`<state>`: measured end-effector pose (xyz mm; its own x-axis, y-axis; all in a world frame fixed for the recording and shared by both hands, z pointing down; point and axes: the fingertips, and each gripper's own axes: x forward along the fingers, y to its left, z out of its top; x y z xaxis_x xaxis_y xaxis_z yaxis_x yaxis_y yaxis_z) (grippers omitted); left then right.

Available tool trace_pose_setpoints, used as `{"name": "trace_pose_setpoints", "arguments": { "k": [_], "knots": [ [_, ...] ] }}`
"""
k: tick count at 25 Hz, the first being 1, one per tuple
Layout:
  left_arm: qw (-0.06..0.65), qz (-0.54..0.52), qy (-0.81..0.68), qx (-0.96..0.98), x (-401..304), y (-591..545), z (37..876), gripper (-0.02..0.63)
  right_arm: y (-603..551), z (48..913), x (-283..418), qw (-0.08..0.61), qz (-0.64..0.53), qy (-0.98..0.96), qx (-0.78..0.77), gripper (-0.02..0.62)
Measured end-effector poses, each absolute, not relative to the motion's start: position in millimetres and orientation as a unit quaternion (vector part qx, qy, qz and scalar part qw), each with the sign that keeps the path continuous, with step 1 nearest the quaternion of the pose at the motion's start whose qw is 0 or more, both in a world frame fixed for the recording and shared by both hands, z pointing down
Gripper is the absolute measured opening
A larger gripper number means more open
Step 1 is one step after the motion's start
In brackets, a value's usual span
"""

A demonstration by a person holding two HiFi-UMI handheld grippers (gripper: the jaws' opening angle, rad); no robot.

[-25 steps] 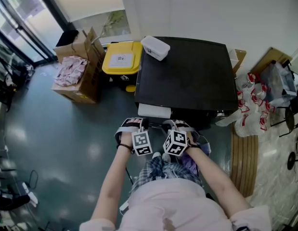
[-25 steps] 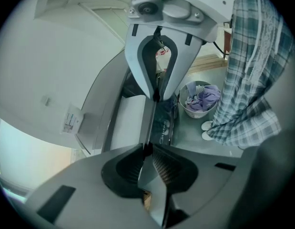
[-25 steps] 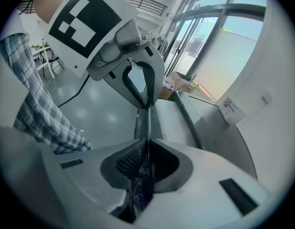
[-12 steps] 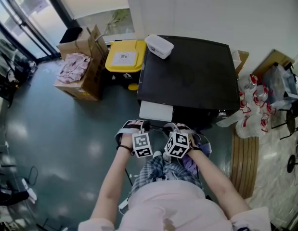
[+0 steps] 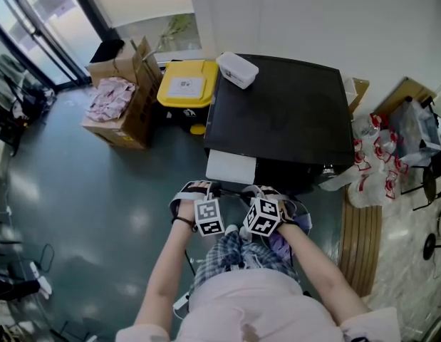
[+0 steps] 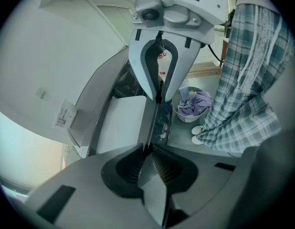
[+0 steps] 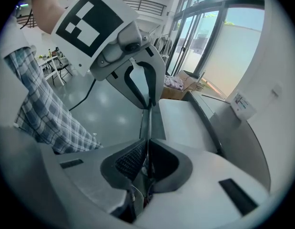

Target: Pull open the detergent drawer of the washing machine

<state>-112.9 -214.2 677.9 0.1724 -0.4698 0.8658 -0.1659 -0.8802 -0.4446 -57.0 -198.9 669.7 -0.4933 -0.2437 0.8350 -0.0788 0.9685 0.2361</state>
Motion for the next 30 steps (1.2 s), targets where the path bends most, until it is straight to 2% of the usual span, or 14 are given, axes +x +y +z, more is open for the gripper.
{"name": "trace_pose_setpoints", "arguments": {
  "k": [30],
  "knots": [
    [0.128, -0.597, 0.195, -0.768, -116.0, -154.5, 677.4, 0.078, -139.9, 667.6, -61.6, 0.484, -0.071, -0.868, 0.087, 0.049]
  ]
}}
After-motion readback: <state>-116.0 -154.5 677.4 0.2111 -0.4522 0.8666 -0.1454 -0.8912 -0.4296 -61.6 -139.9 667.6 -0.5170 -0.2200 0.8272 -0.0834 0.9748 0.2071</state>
